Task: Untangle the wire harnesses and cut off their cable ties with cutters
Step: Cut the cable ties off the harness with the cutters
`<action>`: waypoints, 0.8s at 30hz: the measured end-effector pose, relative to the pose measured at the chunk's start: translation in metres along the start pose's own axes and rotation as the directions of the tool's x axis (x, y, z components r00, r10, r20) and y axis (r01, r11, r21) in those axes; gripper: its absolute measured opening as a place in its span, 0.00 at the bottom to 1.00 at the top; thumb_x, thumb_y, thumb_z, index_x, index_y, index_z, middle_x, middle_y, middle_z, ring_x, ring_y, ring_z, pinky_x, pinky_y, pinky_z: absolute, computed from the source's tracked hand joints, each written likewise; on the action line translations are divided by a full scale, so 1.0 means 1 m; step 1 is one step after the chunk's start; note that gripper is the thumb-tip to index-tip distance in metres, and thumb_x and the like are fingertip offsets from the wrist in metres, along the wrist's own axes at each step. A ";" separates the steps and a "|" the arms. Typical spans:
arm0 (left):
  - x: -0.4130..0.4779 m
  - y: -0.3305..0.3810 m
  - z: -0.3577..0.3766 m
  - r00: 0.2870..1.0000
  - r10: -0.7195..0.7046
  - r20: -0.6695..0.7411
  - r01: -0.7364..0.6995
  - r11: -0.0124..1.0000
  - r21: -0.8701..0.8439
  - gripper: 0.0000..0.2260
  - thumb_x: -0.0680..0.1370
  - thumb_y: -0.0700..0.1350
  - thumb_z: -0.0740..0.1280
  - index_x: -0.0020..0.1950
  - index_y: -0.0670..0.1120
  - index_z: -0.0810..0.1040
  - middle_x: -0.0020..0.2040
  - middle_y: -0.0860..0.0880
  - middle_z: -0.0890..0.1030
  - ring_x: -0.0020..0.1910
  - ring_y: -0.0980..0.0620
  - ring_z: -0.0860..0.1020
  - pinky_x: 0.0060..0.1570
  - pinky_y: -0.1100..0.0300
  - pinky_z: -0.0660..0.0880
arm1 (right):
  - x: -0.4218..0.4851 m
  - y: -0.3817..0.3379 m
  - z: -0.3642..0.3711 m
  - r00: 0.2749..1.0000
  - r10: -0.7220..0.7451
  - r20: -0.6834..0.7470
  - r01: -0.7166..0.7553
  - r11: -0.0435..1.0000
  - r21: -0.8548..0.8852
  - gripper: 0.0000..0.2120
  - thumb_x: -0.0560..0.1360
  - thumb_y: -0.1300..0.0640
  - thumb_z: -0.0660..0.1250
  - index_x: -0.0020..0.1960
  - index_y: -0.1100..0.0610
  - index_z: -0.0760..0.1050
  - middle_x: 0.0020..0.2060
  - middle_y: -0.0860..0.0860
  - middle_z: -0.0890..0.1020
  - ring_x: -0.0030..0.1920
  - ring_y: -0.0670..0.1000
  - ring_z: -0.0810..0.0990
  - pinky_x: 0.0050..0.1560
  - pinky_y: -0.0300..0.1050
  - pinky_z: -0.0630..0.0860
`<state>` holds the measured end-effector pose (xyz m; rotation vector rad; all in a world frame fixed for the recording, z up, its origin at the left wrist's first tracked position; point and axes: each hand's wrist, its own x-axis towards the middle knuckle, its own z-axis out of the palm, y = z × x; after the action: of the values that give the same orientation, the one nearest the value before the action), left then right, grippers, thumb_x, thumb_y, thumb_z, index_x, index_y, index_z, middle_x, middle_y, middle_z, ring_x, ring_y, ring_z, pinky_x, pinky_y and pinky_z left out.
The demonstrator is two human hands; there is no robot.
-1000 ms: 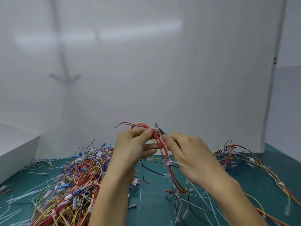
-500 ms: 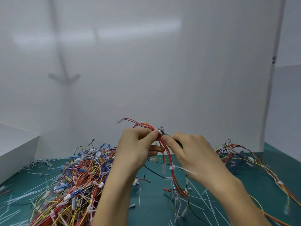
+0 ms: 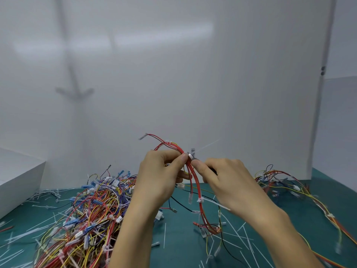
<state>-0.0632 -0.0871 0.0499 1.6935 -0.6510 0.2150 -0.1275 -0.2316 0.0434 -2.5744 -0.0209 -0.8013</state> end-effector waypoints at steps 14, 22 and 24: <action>0.000 -0.001 -0.003 0.997 -0.060 -0.038 0.058 0.997 -0.049 0.11 0.81 0.48 0.65 0.44 0.46 0.84 0.41 0.51 0.86 0.33 0.49 0.85 0.35 0.59 0.80 | 0.004 0.002 -0.009 0.981 0.153 0.120 -0.195 0.775 0.601 0.29 0.76 0.34 0.57 0.38 0.57 0.81 0.27 0.51 0.77 0.28 0.50 0.76 0.35 0.47 0.76; -0.001 0.003 0.002 0.992 -0.123 -0.013 0.116 0.964 -0.240 0.10 0.81 0.46 0.66 0.45 0.42 0.81 0.32 0.47 0.84 0.32 0.49 0.85 0.30 0.63 0.80 | 0.001 0.004 -0.005 0.983 0.122 0.134 -0.180 0.732 0.657 0.08 0.74 0.56 0.75 0.38 0.58 0.81 0.28 0.52 0.80 0.28 0.49 0.77 0.31 0.40 0.77; -0.002 0.007 0.002 0.987 -0.154 0.054 0.163 0.943 -0.290 0.11 0.81 0.48 0.66 0.49 0.41 0.80 0.36 0.47 0.86 0.35 0.48 0.86 0.32 0.63 0.80 | 0.002 0.003 -0.003 0.981 0.170 0.093 -0.184 0.669 0.720 0.08 0.74 0.57 0.74 0.38 0.59 0.81 0.28 0.53 0.79 0.28 0.49 0.77 0.30 0.39 0.77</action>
<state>-0.0689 -0.0891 0.0542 1.4544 -0.5363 -0.0235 -0.1272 -0.2360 0.0456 -1.7795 -0.0771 -0.5383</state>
